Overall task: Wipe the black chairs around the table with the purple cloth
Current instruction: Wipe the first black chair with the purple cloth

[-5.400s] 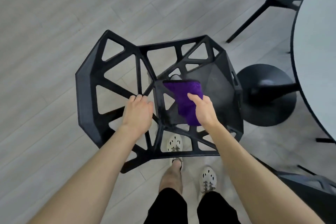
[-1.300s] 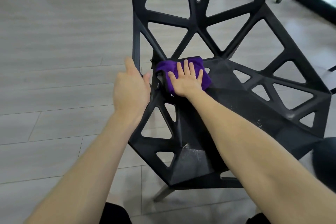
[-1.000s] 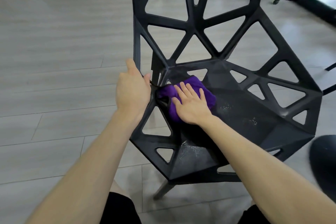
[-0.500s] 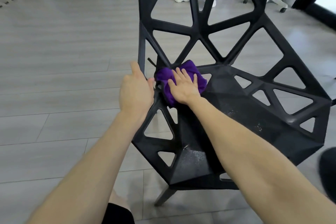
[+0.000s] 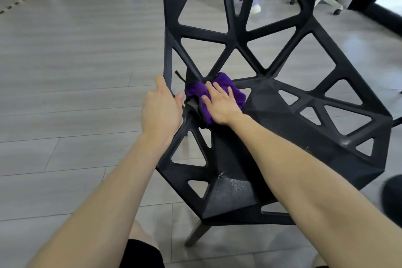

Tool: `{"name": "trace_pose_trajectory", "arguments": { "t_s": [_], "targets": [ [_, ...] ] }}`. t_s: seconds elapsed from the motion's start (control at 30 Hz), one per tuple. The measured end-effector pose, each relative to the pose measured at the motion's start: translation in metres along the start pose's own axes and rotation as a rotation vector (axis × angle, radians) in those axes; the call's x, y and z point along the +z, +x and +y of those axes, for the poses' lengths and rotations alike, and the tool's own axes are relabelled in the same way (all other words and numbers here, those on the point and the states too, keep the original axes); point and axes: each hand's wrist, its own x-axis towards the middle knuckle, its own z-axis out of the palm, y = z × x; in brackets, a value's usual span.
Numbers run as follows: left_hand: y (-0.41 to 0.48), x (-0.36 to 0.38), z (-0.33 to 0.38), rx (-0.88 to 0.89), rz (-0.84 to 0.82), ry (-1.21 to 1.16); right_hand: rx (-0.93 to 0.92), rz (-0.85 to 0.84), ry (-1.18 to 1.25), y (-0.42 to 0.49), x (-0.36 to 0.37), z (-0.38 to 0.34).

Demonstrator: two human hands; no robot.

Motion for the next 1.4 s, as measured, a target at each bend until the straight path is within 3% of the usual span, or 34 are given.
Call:
{"name": "trace_pose_trajectory", "arguments": {
  "t_s": [0.2, 0.4, 0.63, 0.9, 1.17, 1.3, 1.4],
  "targets": [
    [-0.001, -0.003, 0.002, 0.001, -0.001, -0.012, -0.097, -0.059, -0.062, -0.025, 0.003, 0.016],
    [-0.005, -0.006, 0.005, 0.028, 0.038, -0.009, 0.064, -0.109, -0.082, -0.008, 0.000, -0.008],
    [-0.006, -0.016, 0.011, -0.042, 0.036, -0.146, 0.010, -0.197, -0.008, -0.140, 0.004, -0.045],
    [-0.004, -0.010, -0.003, -0.084, -0.009, -0.197, 0.159, -0.114, 0.096, -0.020, 0.000, -0.042],
    [-0.001, -0.013, -0.006, -0.110, -0.082, -0.328, -0.129, -0.152, 0.181, -0.161, 0.004, -0.035],
    [-0.010, -0.016, -0.013, -0.079, -0.157, -0.353, -0.005, -0.133, 0.152, -0.104, -0.001, -0.056],
    [-0.058, -0.029, -0.020, -0.152, -0.264, -0.589, 0.032, -0.126, 0.179, -0.089, 0.001, -0.063]
  ]
}}
